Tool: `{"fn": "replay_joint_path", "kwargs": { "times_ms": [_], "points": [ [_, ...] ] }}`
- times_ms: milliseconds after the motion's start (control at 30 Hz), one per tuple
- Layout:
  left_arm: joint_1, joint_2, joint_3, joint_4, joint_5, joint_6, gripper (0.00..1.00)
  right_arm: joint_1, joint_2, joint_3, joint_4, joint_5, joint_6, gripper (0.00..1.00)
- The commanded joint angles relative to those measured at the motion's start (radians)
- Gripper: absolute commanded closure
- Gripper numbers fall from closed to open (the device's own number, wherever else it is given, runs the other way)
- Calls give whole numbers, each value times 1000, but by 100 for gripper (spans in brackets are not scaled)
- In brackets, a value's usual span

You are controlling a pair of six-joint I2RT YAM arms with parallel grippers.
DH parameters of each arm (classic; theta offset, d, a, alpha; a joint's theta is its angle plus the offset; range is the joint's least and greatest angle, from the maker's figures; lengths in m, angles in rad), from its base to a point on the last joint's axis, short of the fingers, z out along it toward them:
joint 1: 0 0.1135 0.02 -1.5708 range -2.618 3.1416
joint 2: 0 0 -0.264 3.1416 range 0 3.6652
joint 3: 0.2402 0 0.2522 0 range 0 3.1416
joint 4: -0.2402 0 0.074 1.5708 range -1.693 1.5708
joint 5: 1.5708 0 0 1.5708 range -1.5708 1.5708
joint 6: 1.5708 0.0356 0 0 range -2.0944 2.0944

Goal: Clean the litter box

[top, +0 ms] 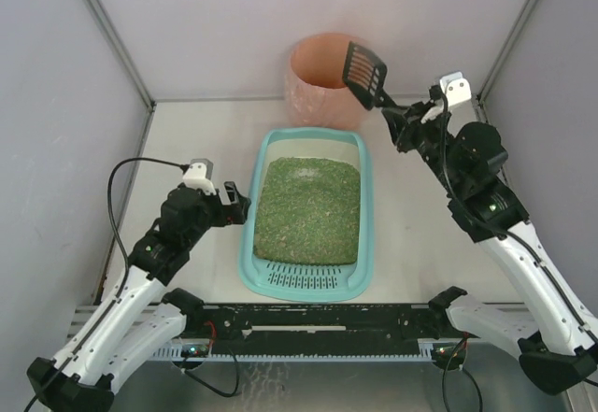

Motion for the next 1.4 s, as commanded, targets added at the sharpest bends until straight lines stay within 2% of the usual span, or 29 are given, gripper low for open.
{"fn": "replay_joint_path", "kwargs": {
  "times_ms": [0,233,400,567,667,767,867,933,967,1100,1267,1367],
  "points": [
    [-5,-10,38,28,-69,12,5,0,-18,-39,-217,-139,150,100],
    [-6,-13,117,-56,-97,68,5,0,-52,-38,-409,-257,259,100],
    [-5,-127,114,-59,-84,96,3,23,-47,-37,-555,-363,389,100],
    [-5,-221,48,92,88,176,2,141,-14,-31,-653,-235,433,100],
    [-7,-252,-2,243,170,265,1,189,0,-30,-649,-198,469,100],
    [-6,-224,16,340,298,361,1,227,20,-31,-630,-164,496,100],
    [-16,-175,48,375,440,447,11,251,48,-28,-610,-164,504,100],
    [-45,-175,35,443,484,478,16,260,69,-24,-600,-178,500,100],
    [-70,-185,21,505,496,511,16,262,80,-24,-602,-180,487,100],
    [-168,-173,7,575,485,675,16,262,133,31,-592,-184,417,100],
    [-259,-19,36,576,487,856,15,261,159,43,-511,-181,288,100],
    [-289,72,95,573,479,858,16,253,186,98,-521,-152,300,100]
  ]
}}
